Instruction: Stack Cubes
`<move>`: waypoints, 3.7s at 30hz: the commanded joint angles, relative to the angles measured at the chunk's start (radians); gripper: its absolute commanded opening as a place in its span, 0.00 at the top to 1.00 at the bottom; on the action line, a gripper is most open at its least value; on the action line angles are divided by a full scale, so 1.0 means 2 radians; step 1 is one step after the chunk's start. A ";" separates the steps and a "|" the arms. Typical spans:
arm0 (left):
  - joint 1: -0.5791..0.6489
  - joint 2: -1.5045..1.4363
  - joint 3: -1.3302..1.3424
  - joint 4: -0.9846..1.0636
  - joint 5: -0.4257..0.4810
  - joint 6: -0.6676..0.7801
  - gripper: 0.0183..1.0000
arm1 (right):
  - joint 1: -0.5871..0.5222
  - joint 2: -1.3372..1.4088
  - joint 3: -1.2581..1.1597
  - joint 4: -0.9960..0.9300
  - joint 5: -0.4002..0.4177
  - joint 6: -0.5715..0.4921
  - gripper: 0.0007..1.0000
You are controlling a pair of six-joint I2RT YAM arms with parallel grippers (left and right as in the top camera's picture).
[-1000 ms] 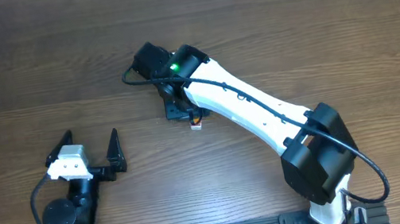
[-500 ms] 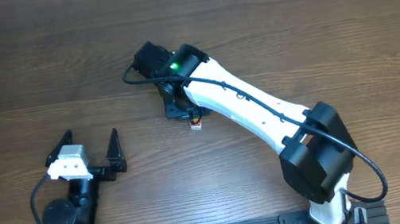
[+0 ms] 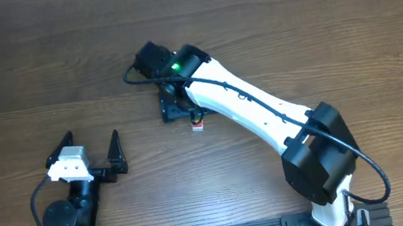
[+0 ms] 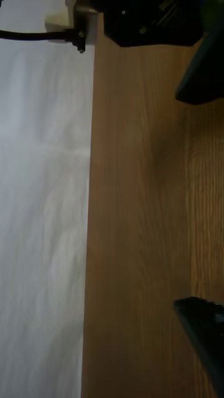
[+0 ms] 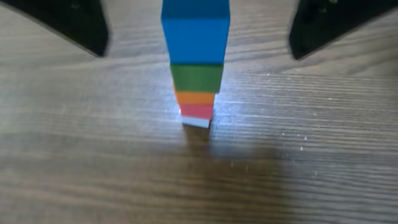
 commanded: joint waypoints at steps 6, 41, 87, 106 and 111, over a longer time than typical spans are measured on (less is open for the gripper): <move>0.003 -0.003 -0.003 0.000 0.003 0.007 0.00 | -0.093 -0.035 0.014 0.017 0.013 -0.099 0.01; 0.003 -0.003 -0.003 0.000 0.003 0.007 0.00 | -0.417 -0.822 -0.667 0.482 -0.107 -0.324 0.01; 0.003 -0.003 -0.003 0.000 0.003 0.007 0.00 | -0.378 -0.981 -0.844 0.573 -0.066 -0.385 0.01; 0.003 -0.003 -0.003 0.000 0.003 0.007 0.00 | -0.378 -0.981 -0.844 0.572 -0.066 -0.385 0.01; 0.003 -0.003 -0.003 0.000 0.003 0.007 0.00 | -0.378 -0.981 -0.844 0.572 -0.066 -0.385 0.01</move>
